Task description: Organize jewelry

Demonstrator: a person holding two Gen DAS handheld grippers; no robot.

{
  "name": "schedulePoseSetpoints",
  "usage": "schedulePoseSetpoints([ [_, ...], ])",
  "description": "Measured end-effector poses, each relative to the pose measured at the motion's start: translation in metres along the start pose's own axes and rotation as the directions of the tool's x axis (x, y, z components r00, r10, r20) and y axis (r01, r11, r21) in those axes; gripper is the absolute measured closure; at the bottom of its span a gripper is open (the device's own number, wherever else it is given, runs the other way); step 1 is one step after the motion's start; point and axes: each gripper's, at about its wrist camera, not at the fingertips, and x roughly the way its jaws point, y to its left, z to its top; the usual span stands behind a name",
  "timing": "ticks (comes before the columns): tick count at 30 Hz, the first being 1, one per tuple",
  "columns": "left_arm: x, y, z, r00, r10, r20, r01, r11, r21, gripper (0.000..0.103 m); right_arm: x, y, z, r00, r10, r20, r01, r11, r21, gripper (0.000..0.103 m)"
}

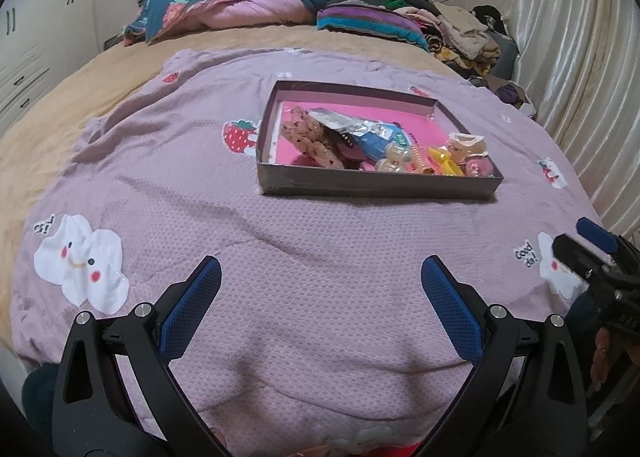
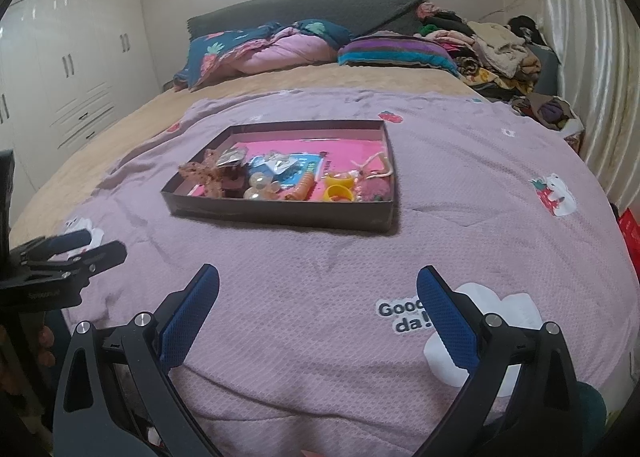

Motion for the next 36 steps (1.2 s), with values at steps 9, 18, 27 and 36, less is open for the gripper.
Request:
schedulePoseSetpoints([
  [9,0.034,0.058,0.030,0.988,0.151,-0.017,-0.152,0.982,-0.112,0.009,0.035,-0.087,0.033,0.980,-0.201,-0.018,0.200,0.959,0.200,0.004],
  [18,0.129,0.198,0.100,0.917,0.386,-0.105,-0.399,0.864,-0.309,0.009,0.155,-0.282,0.065,0.797,-0.510,-0.323,0.603,0.684,0.410,0.004],
  [27,0.167,0.225,0.089,0.891,0.427,-0.154,-0.454,0.835,-0.311,0.008,0.168,-0.300,0.040,0.818,-0.494,-0.295,0.574,0.679,0.457,0.004],
  [36,0.162,0.227,0.086,0.894,0.420,-0.155,-0.448,0.836,-0.317,0.008,0.169,-0.298,0.042,0.820,-0.493,-0.291,0.572,0.679,0.459,0.004],
])
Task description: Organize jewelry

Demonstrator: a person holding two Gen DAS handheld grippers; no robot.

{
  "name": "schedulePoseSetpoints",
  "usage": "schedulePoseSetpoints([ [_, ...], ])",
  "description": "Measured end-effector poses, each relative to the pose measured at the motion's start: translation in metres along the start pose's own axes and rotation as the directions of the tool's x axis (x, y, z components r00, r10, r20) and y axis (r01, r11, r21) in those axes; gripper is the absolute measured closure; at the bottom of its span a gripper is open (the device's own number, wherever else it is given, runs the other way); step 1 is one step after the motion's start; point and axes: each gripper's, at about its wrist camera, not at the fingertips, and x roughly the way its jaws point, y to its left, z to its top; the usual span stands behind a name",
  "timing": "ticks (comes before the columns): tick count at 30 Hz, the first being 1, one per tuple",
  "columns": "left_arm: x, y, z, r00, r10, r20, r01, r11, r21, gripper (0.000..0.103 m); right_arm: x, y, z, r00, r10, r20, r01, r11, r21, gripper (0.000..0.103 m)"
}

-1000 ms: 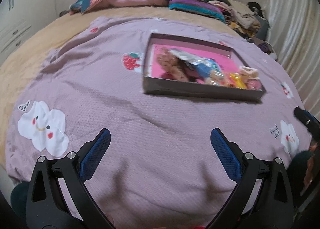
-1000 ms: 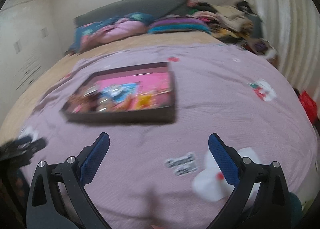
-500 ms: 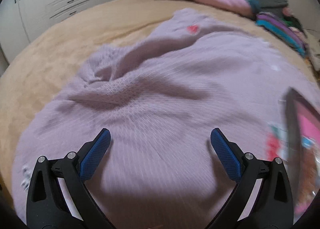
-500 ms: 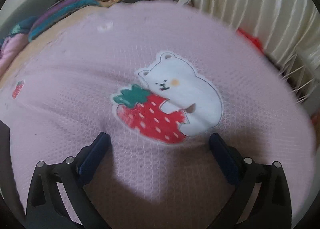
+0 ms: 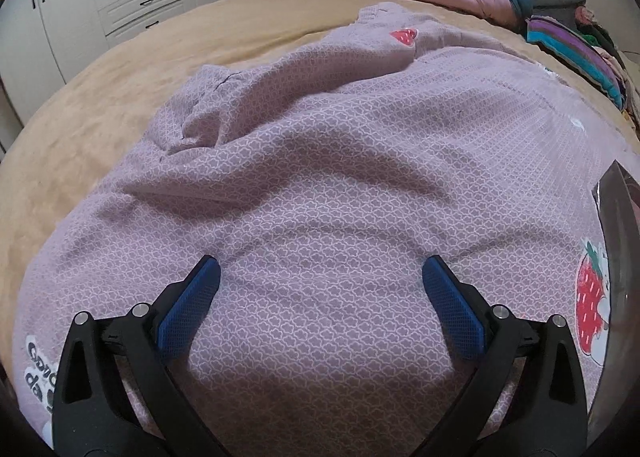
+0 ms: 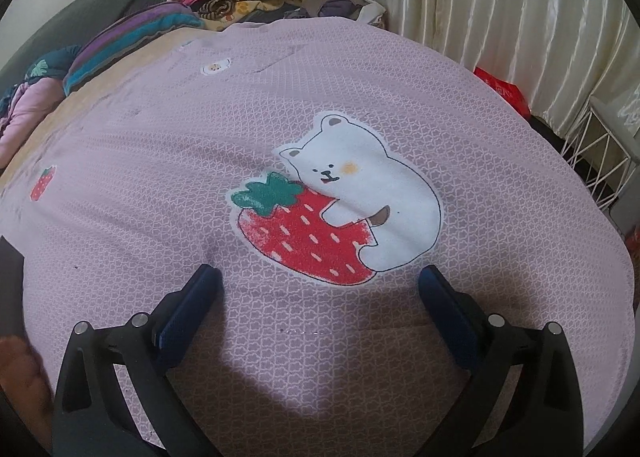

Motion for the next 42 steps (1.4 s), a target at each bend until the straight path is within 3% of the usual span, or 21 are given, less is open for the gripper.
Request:
schedulePoseSetpoints([
  [42,0.0043,-0.0050,0.0021,1.000,-0.001,0.000,0.001,1.000,0.000,0.008,-0.0027,0.0007,-0.0001,1.000,0.000,-0.001,0.000,1.000,0.000,0.004],
])
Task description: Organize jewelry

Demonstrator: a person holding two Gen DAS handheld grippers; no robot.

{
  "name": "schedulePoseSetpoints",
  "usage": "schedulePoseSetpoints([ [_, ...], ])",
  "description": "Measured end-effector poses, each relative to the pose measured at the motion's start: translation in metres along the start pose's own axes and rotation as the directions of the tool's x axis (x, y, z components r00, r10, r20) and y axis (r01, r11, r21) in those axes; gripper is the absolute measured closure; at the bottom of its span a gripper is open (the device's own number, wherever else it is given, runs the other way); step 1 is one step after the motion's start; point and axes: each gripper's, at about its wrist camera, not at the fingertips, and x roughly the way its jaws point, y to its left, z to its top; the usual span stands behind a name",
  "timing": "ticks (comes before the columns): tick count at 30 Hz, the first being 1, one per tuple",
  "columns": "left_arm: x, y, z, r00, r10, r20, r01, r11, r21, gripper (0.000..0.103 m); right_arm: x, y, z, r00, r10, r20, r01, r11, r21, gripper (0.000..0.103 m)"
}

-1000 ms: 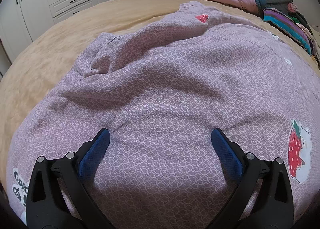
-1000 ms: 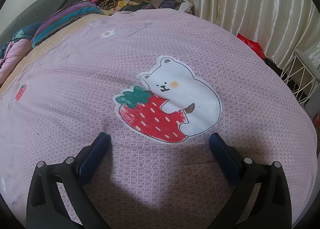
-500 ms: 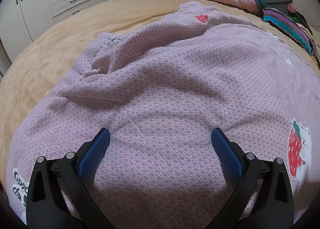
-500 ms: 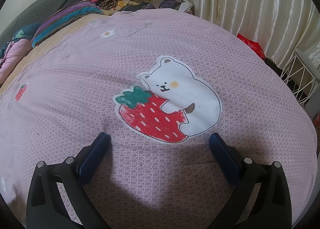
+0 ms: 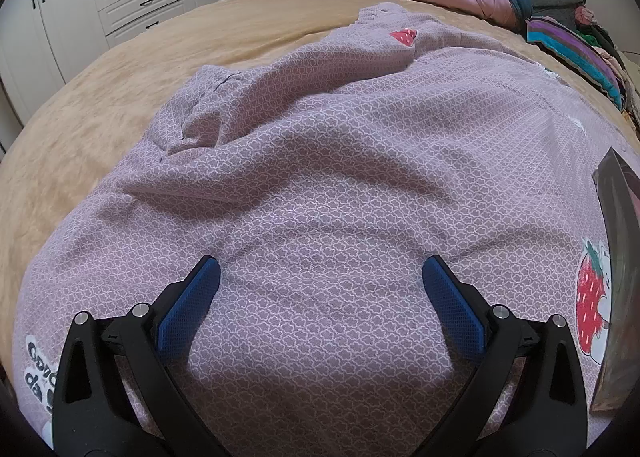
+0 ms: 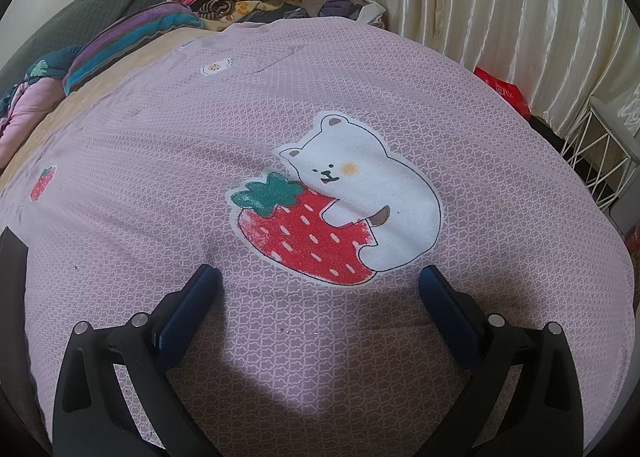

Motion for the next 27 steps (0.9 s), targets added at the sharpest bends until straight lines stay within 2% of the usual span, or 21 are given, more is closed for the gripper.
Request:
schedulePoseSetpoints([
  [27,0.0009,-0.0016,-0.0031,1.000,-0.003,0.016,0.003,1.000,-0.005,0.008,-0.0001,0.0006,-0.0003,1.000,0.000,0.000,0.000,1.000,0.000,0.004],
])
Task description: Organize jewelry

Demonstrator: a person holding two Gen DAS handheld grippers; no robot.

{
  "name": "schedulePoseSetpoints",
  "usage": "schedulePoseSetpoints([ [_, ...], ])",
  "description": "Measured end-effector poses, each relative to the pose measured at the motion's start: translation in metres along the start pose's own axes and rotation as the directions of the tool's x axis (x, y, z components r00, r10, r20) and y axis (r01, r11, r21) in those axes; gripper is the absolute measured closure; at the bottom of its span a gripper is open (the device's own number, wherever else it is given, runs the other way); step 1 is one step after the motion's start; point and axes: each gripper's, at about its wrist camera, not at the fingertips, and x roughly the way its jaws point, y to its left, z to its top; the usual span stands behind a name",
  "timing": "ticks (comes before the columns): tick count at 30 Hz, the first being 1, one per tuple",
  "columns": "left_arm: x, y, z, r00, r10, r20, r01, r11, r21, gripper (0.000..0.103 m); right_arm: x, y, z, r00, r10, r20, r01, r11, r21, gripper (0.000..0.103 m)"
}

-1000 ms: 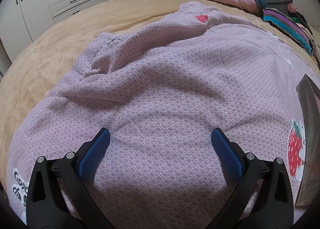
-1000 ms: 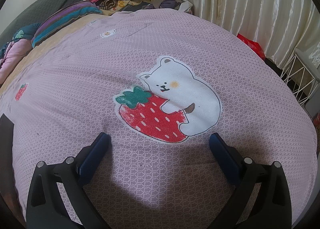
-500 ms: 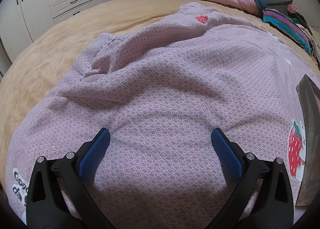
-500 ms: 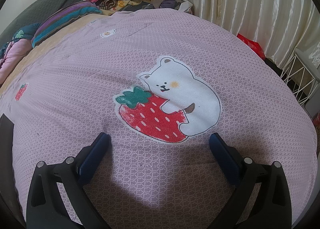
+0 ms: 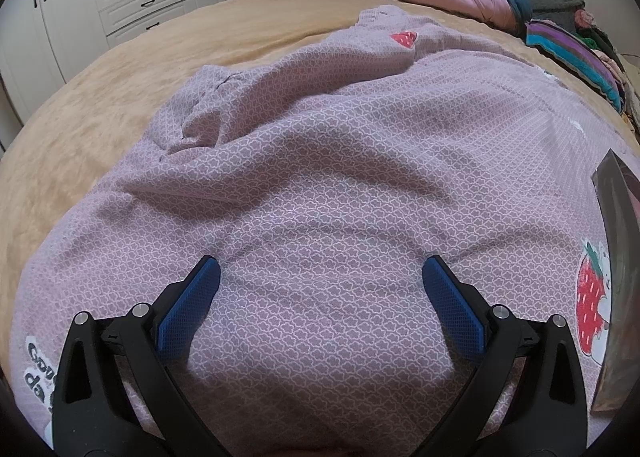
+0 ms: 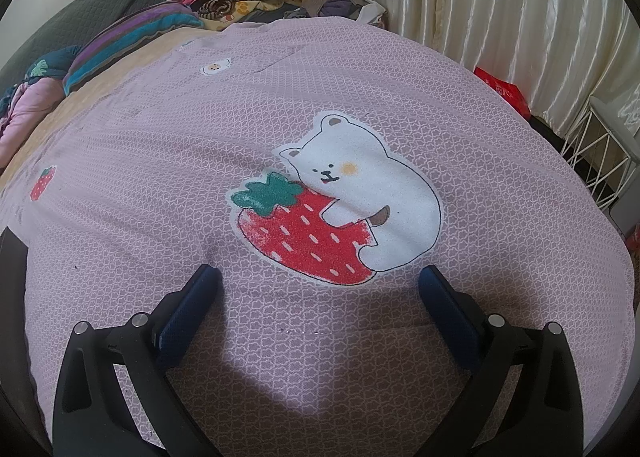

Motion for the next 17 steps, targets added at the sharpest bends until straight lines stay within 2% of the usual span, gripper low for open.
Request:
schedulePoseSetpoints([
  [17,0.0002,0.0006,-0.0013,1.000,-0.002,-0.004,0.002,1.000,-0.002,0.008,0.0005,-0.0007,0.0006,1.000,0.000,0.000,0.000,1.000,0.000,0.004],
])
